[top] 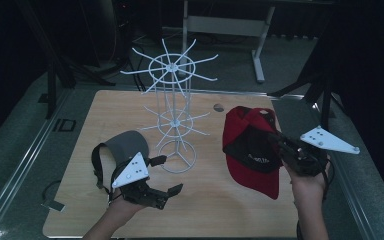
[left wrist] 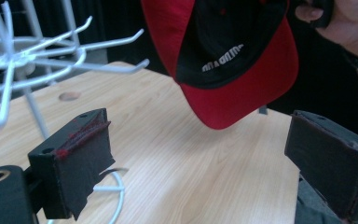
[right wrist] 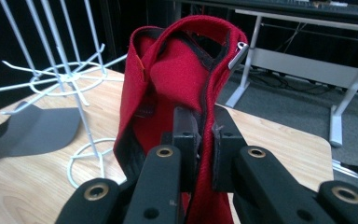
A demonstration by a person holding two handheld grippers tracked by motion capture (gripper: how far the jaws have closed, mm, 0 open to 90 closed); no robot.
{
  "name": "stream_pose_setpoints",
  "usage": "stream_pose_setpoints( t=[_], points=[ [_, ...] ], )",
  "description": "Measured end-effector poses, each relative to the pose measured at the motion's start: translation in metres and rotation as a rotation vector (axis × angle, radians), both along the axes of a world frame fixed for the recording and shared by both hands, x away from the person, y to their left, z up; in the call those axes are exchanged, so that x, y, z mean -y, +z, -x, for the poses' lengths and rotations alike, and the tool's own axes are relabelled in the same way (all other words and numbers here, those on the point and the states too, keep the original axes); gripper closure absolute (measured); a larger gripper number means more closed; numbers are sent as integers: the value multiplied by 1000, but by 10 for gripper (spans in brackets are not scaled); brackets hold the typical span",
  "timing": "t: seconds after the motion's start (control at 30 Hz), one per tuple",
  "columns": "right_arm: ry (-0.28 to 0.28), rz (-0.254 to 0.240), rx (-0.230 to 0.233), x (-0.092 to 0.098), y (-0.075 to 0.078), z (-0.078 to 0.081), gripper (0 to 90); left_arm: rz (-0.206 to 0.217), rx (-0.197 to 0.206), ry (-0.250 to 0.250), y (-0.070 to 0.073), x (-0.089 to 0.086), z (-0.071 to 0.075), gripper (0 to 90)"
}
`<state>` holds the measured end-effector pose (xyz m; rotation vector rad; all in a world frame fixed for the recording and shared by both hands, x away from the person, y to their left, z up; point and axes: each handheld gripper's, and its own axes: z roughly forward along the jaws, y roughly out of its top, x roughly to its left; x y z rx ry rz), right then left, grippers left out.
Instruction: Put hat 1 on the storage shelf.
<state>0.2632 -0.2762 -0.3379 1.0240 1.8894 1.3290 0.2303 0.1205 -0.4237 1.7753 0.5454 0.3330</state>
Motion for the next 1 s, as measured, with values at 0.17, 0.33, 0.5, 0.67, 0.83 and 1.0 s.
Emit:
stream_pose_setpoints(
  t=[0.17, 0.33, 0.5, 0.67, 0.83, 1.0],
  points=[
    [31, 1, 14, -3, 4, 12, 832, -12, 12, -15, 13, 12, -3, 71],
    [57, -6, 42, -6, 8, 27, 832, -31, 13, -32, 23, 25, -9, 71],
    [96, -8, 58, -9, 14, 39, 832, -42, 28, -53, 33, 38, -12, 71],
    [121, -33, 77, -12, 17, 50, 832, -53, 38, -73, 47, 50, -13, 71],
    [163, -35, 82, -16, 17, 60, 832, -55, 56, -79, 56, 58, -16, 71],
    [192, -43, 82, -21, 16, 67, 832, -68, 62, -73, 62, 69, -21, 71]
  ],
)
